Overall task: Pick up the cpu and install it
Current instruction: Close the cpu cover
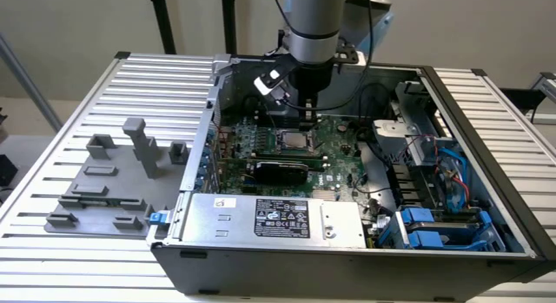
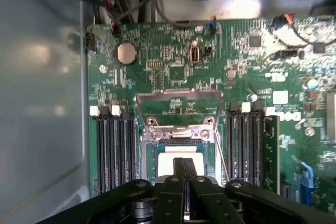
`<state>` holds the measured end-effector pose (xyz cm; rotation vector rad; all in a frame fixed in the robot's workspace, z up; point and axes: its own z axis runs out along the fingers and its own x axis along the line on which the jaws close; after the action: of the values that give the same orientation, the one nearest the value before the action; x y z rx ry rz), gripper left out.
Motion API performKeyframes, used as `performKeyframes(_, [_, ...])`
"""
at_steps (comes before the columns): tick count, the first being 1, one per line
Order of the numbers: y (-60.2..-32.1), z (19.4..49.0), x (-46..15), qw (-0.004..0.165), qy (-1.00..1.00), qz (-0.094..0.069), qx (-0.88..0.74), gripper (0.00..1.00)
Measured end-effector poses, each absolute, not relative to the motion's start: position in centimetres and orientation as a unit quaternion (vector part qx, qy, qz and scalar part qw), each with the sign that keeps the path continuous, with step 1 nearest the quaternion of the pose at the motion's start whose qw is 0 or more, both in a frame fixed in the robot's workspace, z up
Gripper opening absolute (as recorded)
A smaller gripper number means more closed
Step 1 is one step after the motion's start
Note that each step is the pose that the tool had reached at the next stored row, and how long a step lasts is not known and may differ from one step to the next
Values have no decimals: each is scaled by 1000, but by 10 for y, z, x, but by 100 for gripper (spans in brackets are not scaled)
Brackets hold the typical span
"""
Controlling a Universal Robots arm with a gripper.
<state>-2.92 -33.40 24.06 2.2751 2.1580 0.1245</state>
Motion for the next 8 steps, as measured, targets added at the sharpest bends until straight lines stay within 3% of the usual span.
performKeyframes(8, [-340,276,-2,-2,688,36,725,11])
